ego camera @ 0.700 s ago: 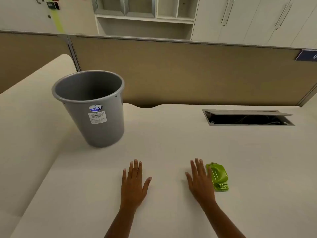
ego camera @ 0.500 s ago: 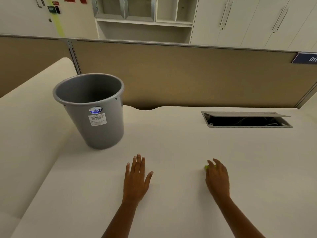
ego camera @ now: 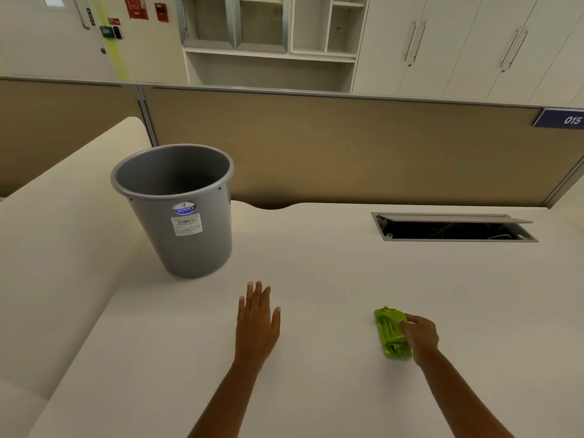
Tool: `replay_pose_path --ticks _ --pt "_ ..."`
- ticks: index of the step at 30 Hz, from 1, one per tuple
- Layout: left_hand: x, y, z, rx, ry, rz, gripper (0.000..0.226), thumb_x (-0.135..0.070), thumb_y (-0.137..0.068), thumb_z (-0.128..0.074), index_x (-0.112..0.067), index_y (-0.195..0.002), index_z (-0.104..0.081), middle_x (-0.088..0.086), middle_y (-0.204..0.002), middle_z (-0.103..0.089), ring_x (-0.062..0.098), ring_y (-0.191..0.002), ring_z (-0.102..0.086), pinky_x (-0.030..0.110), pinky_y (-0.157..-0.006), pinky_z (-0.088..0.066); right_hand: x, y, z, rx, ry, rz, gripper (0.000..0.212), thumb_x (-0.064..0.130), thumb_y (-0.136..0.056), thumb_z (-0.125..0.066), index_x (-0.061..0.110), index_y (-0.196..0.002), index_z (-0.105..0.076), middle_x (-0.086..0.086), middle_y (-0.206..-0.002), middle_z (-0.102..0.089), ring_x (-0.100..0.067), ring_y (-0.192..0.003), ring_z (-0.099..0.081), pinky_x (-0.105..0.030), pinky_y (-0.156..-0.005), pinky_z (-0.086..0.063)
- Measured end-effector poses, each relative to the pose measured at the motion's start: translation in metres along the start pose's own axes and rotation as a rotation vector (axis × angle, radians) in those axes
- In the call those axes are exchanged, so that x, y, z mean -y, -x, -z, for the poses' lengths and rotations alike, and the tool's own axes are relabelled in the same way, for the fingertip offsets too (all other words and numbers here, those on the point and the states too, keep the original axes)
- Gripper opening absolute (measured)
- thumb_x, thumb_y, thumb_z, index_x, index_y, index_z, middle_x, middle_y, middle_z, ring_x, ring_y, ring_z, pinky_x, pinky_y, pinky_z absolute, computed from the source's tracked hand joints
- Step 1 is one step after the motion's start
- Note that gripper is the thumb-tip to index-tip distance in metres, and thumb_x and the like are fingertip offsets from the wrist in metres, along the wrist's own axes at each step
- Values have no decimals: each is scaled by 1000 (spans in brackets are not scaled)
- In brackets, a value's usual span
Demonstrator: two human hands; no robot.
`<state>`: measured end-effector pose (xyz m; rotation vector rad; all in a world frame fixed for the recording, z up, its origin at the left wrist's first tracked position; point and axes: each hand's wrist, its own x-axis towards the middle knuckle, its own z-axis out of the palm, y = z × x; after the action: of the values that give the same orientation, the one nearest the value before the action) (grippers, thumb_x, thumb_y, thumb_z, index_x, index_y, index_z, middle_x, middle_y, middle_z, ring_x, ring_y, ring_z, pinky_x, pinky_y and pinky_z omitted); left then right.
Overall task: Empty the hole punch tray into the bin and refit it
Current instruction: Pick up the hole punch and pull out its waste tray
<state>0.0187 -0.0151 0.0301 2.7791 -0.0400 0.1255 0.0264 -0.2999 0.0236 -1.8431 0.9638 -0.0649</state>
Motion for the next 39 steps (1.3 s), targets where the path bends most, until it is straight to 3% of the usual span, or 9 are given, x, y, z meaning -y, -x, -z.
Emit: replay_pose_path --ticks 3,6,8,11,17,23,27,33,39 --pt "-2 -3 -5 -16 179 40 47 -27 -99 -31 -11 -143 -27 6 -156 -18 19 -147 -3 29 -119 -2 2 4 -3 99 -108 -54 32 -2 -83 -59 -7 -114 -63 -18 -92 -62 -35 -90 -60 -39 -71 -50" --pt "-9 -1 -3 -47 382 77 40 -21 -97 -38 -9 -136 -39 6 -149 -36 19 -145 -13 29 -117 -14 8 18 -12 189 -192 -82 30 -5 -83 -57 -10 -112 -61 -10 -71 -57 -23 -61 -53 -21 -41 -50" --pt "-13 -1 -2 -20 532 123 36 -18 -97 -40 -9 -131 -46 7 -142 -46 20 -140 -29 27 -111 -27 15 31 -19 276 -255 -99 30 -8 -85 -55 -12 -114 -59 -10 -67 -55 -22 -58 -51 -13 -32 -46" --pt "-24 -1 2 81 691 206 33 -18 -97 -41 -8 -127 -50 10 -131 -56 22 -123 -50 24 -99 -38 27 51 -30 414 -305 -100 31 -8 -86 -52 -14 -116 -56 -12 -71 -56 -23 -60 -52 -16 -36 -49" --pt "-40 1 9 369 1190 513 34 -26 -99 -32 -4 -113 -54 13 -101 -59 27 -92 -57 28 -70 -46 46 89 -48 680 -314 -64 33 -5 -90 -47 -13 -121 -52 -22 -97 -58 -22 -68 -57 -22 -54 -53" --pt "-41 5 9 409 1822 794 41 -27 -101 -26 -4 -93 -59 18 -87 -60 28 -78 -57 39 -70 -47 54 115 -60 749 -259 34 27 -3 -89 -48 -11 -114 -57 -20 -95 -62 -22 -70 -60 -25 -63 -52" --pt "-37 11 7 353 1800 803 41 -28 -99 -29 -5 -88 -61 17 -83 -62 28 -76 -58 38 -67 -49 54 123 -63 706 -229 76 22 -5 -87 -50 -11 -106 -61 -13 -76 -62 -21 -67 -60 -26 -62 -51" --pt "-41 10 10 212 1648 809 36 -20 -97 -34 -7 -74 -59 14 -72 -58 25 -66 -55 31 -59 -46 57 134 -66 644 -233 108 20 -5 -85 -53 6 -74 -65 -15 -76 -63 -29 -74 -59 -33 -69 -50" --pt "-41 9 14 200 1675 873 32 -16 -94 -39 -4 -70 -57 16 -71 -55 27 -64 -53 33 -61 -45 59 139 -64 619 -246 120 14 -5 -84 -54 1 -85 -67 -16 -79 -64 -30 -78 -59 -35 -72 -50"
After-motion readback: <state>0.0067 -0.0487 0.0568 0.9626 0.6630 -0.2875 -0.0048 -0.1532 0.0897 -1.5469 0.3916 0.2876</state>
